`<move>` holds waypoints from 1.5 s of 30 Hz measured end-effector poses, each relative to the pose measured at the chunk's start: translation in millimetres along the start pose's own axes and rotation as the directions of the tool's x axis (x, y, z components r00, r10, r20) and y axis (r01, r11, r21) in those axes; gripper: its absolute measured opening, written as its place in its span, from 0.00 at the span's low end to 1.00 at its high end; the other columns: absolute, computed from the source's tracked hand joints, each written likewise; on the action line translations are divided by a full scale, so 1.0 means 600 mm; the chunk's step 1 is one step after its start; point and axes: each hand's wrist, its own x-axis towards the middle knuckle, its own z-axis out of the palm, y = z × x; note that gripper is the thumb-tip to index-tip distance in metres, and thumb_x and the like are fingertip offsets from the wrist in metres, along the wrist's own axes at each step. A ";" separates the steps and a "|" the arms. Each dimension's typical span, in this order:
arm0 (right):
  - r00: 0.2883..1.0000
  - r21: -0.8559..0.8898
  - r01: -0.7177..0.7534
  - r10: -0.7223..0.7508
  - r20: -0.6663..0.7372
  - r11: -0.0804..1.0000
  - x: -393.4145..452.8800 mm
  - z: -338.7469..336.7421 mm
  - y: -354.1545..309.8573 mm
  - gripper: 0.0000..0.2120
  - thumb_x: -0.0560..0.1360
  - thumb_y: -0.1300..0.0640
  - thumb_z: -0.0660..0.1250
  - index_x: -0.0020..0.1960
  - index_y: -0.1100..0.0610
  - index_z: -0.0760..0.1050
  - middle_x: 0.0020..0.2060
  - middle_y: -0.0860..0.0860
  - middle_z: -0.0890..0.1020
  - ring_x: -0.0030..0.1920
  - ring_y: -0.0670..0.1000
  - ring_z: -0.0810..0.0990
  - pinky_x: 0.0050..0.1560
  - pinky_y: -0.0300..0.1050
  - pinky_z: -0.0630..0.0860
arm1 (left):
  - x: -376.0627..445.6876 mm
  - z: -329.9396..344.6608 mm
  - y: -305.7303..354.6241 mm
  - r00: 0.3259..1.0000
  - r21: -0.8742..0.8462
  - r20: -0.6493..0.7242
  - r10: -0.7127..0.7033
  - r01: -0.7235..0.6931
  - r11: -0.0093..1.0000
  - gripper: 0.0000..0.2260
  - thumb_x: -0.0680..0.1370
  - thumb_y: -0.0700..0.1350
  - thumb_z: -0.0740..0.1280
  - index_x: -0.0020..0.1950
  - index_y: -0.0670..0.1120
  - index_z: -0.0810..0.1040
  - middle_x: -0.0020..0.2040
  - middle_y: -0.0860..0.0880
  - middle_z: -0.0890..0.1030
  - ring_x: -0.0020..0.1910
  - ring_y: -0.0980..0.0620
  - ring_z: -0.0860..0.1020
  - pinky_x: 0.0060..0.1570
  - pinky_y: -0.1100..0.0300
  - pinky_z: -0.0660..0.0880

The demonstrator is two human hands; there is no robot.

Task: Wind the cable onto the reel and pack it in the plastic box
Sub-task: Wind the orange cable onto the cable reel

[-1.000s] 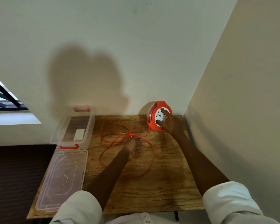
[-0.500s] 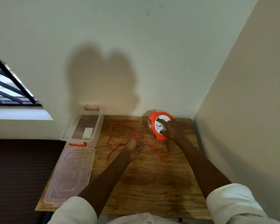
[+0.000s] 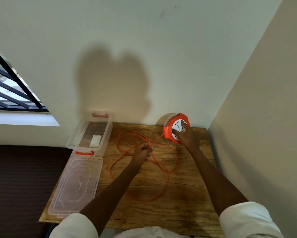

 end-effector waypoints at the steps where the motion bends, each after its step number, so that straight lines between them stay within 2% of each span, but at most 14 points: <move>1: 1.000 -0.035 0.016 -0.016 0.021 0.999 -0.001 0.001 0.001 0.35 0.77 0.36 0.66 0.79 0.46 0.61 0.75 0.54 0.71 0.71 0.61 0.73 0.69 0.58 0.72 | -0.002 -0.001 0.002 1.000 0.003 -0.011 0.020 -0.020 1.000 0.06 0.80 0.40 0.67 0.49 0.51 0.80 0.42 0.49 0.79 0.37 0.54 0.74 0.35 0.62 0.69; 4: 0.995 -0.164 0.074 -0.062 0.073 0.984 -0.004 0.003 0.002 0.35 0.77 0.36 0.66 0.79 0.44 0.61 0.73 0.55 0.73 0.69 0.61 0.75 0.68 0.55 0.74 | -0.002 -0.003 0.005 0.996 -0.010 -0.030 0.085 -0.085 0.996 0.06 0.81 0.41 0.67 0.52 0.51 0.81 0.45 0.51 0.81 0.42 0.52 0.76 0.40 0.60 0.72; 9: 0.973 -0.363 0.217 -0.168 0.161 0.906 -0.014 0.016 -0.004 0.35 0.78 0.36 0.64 0.80 0.43 0.57 0.74 0.56 0.72 0.70 0.61 0.74 0.66 0.54 0.74 | -0.004 -0.008 0.014 0.980 0.028 -0.040 0.197 -0.196 0.980 0.06 0.79 0.43 0.69 0.56 0.47 0.82 0.55 0.44 0.83 0.55 0.43 0.81 0.56 0.43 0.78; 12: 0.944 -0.426 0.318 -0.243 0.223 0.847 -0.021 0.024 -0.008 0.34 0.77 0.37 0.66 0.79 0.43 0.60 0.75 0.55 0.71 0.72 0.59 0.72 0.68 0.53 0.73 | -0.008 -0.013 0.028 0.949 0.063 -0.037 0.313 -0.310 0.949 0.07 0.79 0.44 0.70 0.51 0.57 0.82 0.52 0.49 0.85 0.51 0.50 0.83 0.48 0.51 0.82; 15: 0.899 -0.552 0.438 -0.344 0.271 0.710 -0.025 0.032 -0.012 0.31 0.77 0.38 0.65 0.78 0.40 0.62 0.74 0.54 0.72 0.72 0.58 0.71 0.68 0.51 0.71 | -0.003 -0.022 0.037 0.926 0.059 -0.069 0.371 -0.367 0.928 0.06 0.79 0.43 0.71 0.52 0.53 0.84 0.48 0.48 0.86 0.47 0.50 0.84 0.47 0.53 0.80; 22: 0.767 -0.589 0.642 -0.440 0.467 0.491 -0.033 0.053 -0.019 0.29 0.80 0.44 0.63 0.79 0.40 0.58 0.75 0.52 0.69 0.76 0.58 0.64 0.74 0.55 0.63 | 0.012 -0.043 0.070 0.938 0.077 -0.049 0.343 -0.339 0.938 0.06 0.81 0.43 0.68 0.49 0.53 0.83 0.41 0.58 0.86 0.41 0.60 0.84 0.36 0.71 0.77; 25: 0.690 -0.591 0.715 -0.511 0.513 0.373 -0.036 0.054 -0.017 0.28 0.81 0.44 0.62 0.79 0.40 0.59 0.75 0.51 0.70 0.77 0.58 0.62 0.74 0.55 0.62 | 0.022 -0.055 0.086 0.954 0.114 -0.017 0.299 -0.295 0.949 0.08 0.83 0.43 0.63 0.55 0.49 0.83 0.45 0.56 0.85 0.43 0.59 0.83 0.37 0.70 0.77; 27: 0.656 -0.580 0.742 -0.546 0.522 0.337 -0.038 0.056 -0.018 0.27 0.81 0.45 0.62 0.79 0.42 0.60 0.75 0.52 0.70 0.77 0.58 0.62 0.74 0.54 0.61 | 0.029 -0.066 0.089 0.958 0.188 0.027 0.287 -0.287 0.939 0.09 0.84 0.42 0.61 0.52 0.47 0.82 0.45 0.55 0.83 0.41 0.59 0.82 0.36 0.72 0.76; 30: 0.641 -0.540 0.757 -0.583 0.500 0.368 -0.039 0.058 -0.026 0.26 0.81 0.46 0.63 0.78 0.45 0.63 0.75 0.53 0.70 0.76 0.59 0.65 0.73 0.55 0.65 | 0.036 -0.078 0.094 0.962 0.311 0.129 0.242 -0.271 0.911 0.08 0.84 0.42 0.62 0.59 0.46 0.80 0.51 0.53 0.82 0.44 0.59 0.81 0.35 0.74 0.75; 33: 0.648 -0.530 0.754 -0.572 0.503 0.388 -0.036 0.059 -0.029 0.26 0.82 0.44 0.62 0.78 0.45 0.62 0.76 0.52 0.68 0.77 0.57 0.64 0.73 0.53 0.65 | 0.042 -0.085 0.103 0.952 0.319 0.205 0.228 -0.285 0.904 0.17 0.81 0.49 0.68 0.70 0.49 0.75 0.59 0.53 0.82 0.48 0.60 0.83 0.37 0.71 0.78; 37: 0.659 -0.473 0.752 -0.563 0.499 0.460 -0.032 0.061 -0.031 0.25 0.82 0.47 0.62 0.78 0.46 0.64 0.75 0.51 0.69 0.76 0.56 0.65 0.73 0.52 0.65 | 0.044 -0.087 0.105 0.943 0.377 0.198 0.267 -0.325 0.868 0.21 0.78 0.53 0.72 0.69 0.51 0.75 0.58 0.55 0.82 0.46 0.66 0.83 0.35 0.72 0.77; 39: 0.661 -0.293 0.742 -0.585 0.470 0.603 -0.035 0.062 -0.035 0.24 0.81 0.52 0.66 0.76 0.50 0.69 0.74 0.52 0.72 0.74 0.56 0.68 0.73 0.51 0.68 | 0.047 -0.085 0.104 0.950 0.394 0.164 0.267 -0.311 0.865 0.20 0.77 0.52 0.73 0.68 0.51 0.75 0.57 0.55 0.83 0.44 0.66 0.83 0.34 0.73 0.77; 42: 0.694 0.076 0.589 -0.551 0.462 0.805 -0.037 0.062 -0.044 0.21 0.77 0.62 0.70 0.70 0.57 0.76 0.70 0.55 0.77 0.69 0.55 0.75 0.69 0.52 0.74 | 0.053 -0.087 0.099 0.962 0.420 0.131 0.242 -0.274 0.865 0.21 0.77 0.48 0.73 0.69 0.50 0.75 0.59 0.51 0.83 0.50 0.54 0.84 0.41 0.63 0.82; 45: 0.786 0.252 0.330 -0.413 0.460 0.910 -0.043 0.067 -0.053 0.17 0.78 0.56 0.71 0.66 0.56 0.79 0.65 0.54 0.80 0.64 0.54 0.79 0.66 0.52 0.77 | 0.055 -0.089 0.094 0.968 0.409 0.120 0.221 -0.251 0.877 0.20 0.77 0.47 0.73 0.69 0.49 0.75 0.59 0.49 0.83 0.52 0.50 0.84 0.48 0.56 0.84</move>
